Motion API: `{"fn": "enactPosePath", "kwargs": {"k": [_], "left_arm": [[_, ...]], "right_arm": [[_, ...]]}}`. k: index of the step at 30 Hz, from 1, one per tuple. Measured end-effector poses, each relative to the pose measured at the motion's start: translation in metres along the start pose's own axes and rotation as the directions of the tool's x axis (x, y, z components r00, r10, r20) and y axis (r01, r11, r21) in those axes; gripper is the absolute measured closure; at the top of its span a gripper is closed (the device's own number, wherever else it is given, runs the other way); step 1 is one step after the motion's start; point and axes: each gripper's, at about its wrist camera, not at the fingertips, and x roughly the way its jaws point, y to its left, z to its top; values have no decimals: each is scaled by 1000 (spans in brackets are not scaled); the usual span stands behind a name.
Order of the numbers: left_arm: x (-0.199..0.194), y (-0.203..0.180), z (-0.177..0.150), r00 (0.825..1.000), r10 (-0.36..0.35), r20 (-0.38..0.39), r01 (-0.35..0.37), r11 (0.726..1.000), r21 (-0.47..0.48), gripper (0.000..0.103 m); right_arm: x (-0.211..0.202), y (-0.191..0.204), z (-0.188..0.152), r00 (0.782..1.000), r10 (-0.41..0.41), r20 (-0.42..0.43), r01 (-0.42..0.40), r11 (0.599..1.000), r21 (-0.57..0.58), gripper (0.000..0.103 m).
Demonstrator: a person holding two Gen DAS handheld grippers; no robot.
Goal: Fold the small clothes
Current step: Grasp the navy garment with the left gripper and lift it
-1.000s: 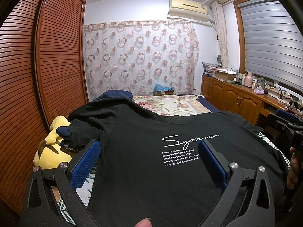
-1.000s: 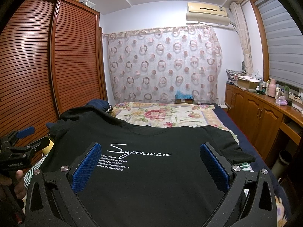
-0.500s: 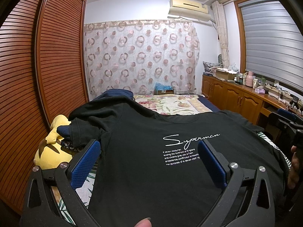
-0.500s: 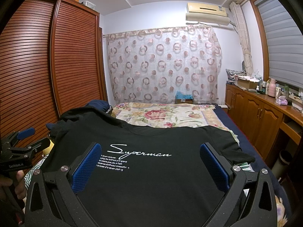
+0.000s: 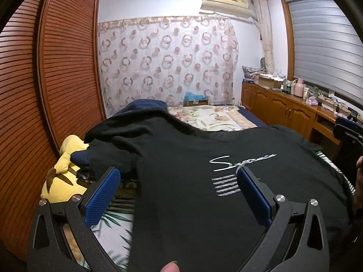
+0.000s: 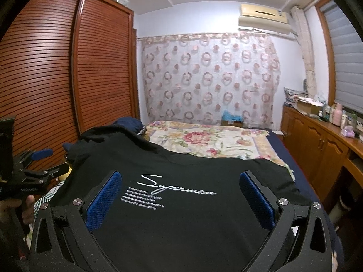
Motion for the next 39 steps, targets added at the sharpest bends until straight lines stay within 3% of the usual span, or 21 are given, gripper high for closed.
{"fn": "enactPosePath", "kwargs": {"k": [10, 19, 24, 29, 39], "left_arm": [[33, 72, 8, 997, 64, -30, -65, 998, -26, 0], [47, 116, 14, 995, 80, -64, -85, 993, -80, 10], [57, 127, 16, 992, 68, -105, -77, 993, -87, 22], [77, 138, 17, 987, 20, -156, -40, 992, -124, 50], [119, 149, 18, 959, 11, -282, -53, 988, -142, 62]], "right_arm": [[39, -10, 5, 997, 57, -60, -61, 996, -62, 0], [64, -12, 18, 988, 119, -97, -128, 988, -86, 0], [79, -12, 24, 979, 167, -119, -179, 979, -95, 0], [95, -10, 28, 966, 211, -153, -229, 967, -114, 0], [124, -20, 40, 934, 269, -236, -303, 945, -122, 0]]}}
